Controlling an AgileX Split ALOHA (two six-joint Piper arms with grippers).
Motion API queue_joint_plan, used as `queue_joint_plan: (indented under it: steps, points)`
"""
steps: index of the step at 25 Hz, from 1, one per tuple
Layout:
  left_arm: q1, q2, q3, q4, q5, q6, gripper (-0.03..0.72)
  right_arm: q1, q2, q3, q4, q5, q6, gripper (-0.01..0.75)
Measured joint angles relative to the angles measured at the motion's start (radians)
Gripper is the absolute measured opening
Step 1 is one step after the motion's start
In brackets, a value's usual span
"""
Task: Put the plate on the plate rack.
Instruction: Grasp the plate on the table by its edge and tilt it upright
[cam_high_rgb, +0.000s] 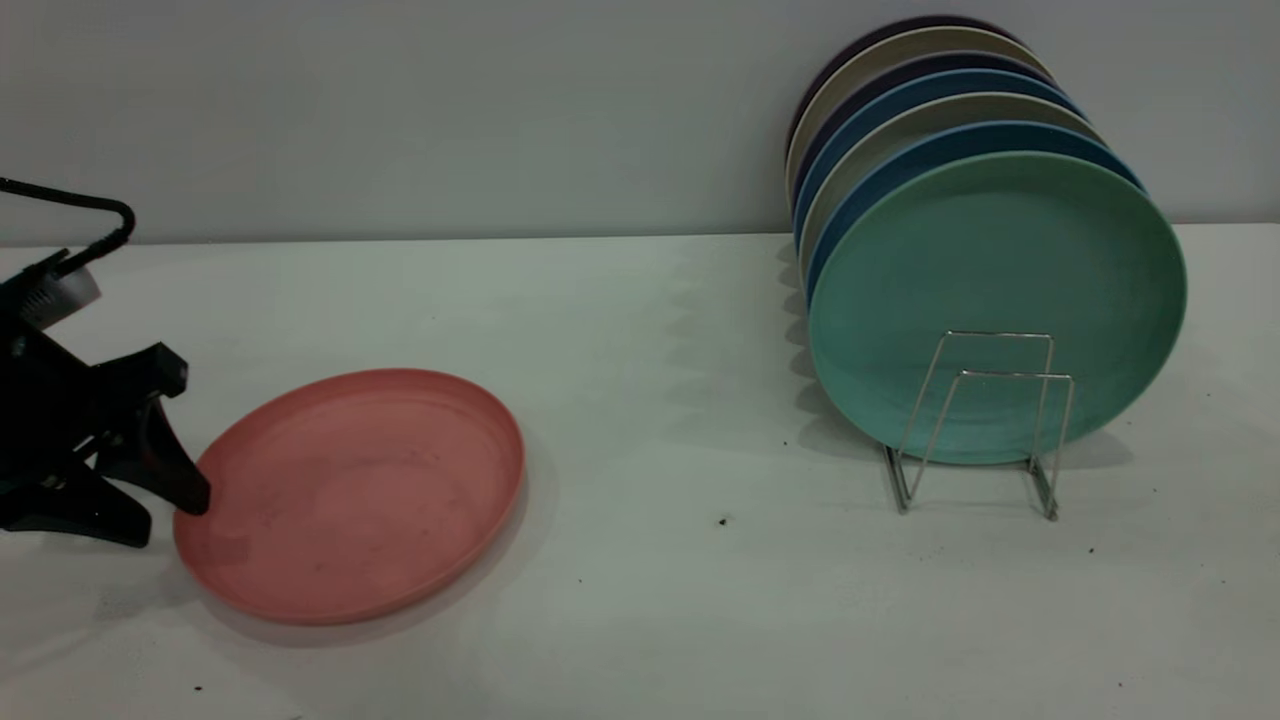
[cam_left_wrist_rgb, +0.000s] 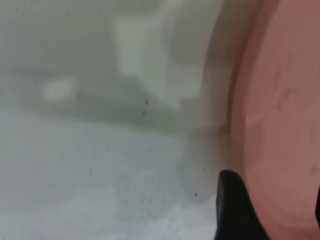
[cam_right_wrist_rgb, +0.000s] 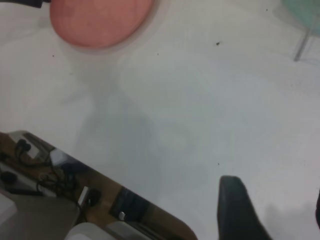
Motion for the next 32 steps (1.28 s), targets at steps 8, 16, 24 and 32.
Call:
queue_joint_plan:
  steps: [8,16,24,32]
  points:
    - [0.001,0.076,-0.013,-0.011,-0.010,0.014,0.417,0.000,0.000,0.000,0.001,-0.009,0.000,0.399]
    - [0.001,0.115,-0.014,-0.193,-0.016,0.168,0.251,0.000,0.000,0.000,0.001,-0.016,0.000,0.399]
    - [0.001,0.111,-0.015,-0.265,-0.021,0.251,0.019,0.000,0.000,0.000,0.000,-0.013,-0.001,0.399]
    - [0.001,0.019,-0.015,-0.266,-0.077,0.307,0.018,0.000,0.000,0.000,0.000,-0.008,-0.001,0.399]
